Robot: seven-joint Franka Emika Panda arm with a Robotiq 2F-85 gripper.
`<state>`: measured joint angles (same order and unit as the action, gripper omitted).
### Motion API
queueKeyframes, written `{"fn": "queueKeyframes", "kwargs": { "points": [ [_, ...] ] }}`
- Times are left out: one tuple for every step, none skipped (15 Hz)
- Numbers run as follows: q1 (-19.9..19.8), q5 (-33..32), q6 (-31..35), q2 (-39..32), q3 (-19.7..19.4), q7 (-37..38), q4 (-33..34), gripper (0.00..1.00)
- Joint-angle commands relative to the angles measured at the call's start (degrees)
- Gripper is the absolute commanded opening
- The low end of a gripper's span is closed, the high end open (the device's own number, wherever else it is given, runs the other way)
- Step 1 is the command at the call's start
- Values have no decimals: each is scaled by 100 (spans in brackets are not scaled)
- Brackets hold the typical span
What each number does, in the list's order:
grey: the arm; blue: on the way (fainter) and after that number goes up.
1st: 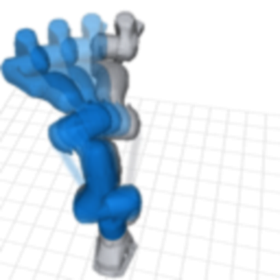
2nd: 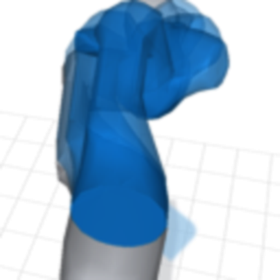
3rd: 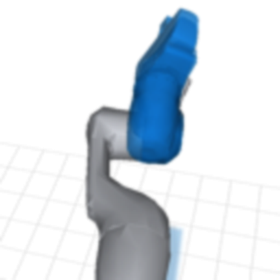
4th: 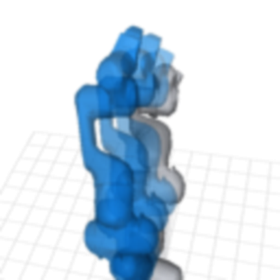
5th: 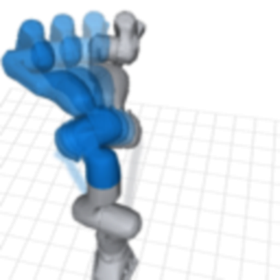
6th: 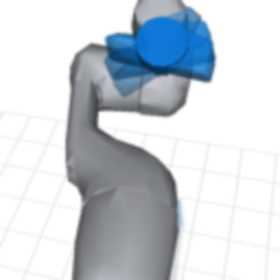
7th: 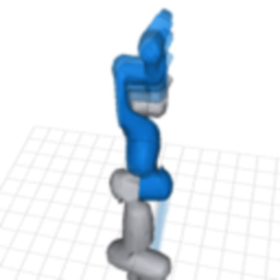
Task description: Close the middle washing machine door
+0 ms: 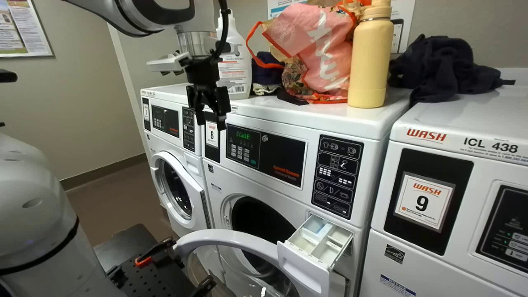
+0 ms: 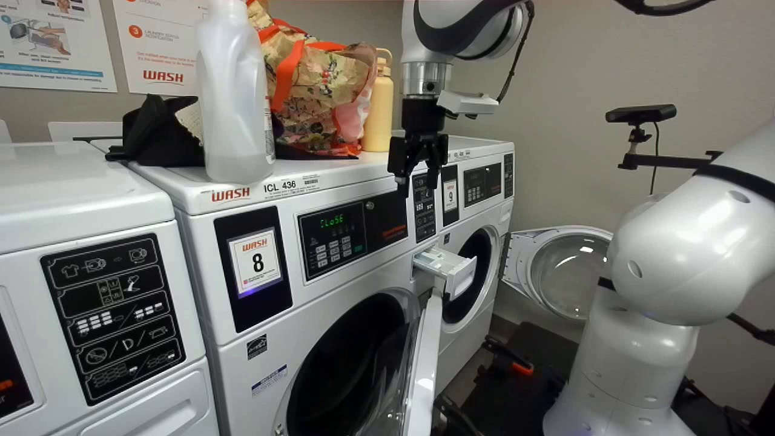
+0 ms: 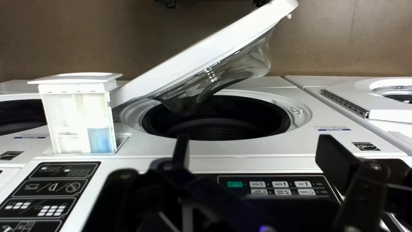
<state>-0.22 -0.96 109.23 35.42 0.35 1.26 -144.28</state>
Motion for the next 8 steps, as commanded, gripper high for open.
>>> {"fn": "queueKeyframes", "kwargs": {
  "points": [
    [-1, 2, -14, -2, 2, -1, 11, 100],
    [-1, 2, -14, -2, 2, -1, 11, 100],
    [-1, 2, -14, -2, 2, -1, 11, 100],
    [-1, 2, -14, -2, 2, -1, 11, 100],
    [-1, 2, -14, -2, 2, -1, 11, 100],
    [-23, 18, 51, -69, -55, -38, -35, 100],
    [-62, 6, 118, -117, -89, -24, -95, 100],
    [-109, 26, 196, -168, -168, -37, -205, 100]
  ]
}}
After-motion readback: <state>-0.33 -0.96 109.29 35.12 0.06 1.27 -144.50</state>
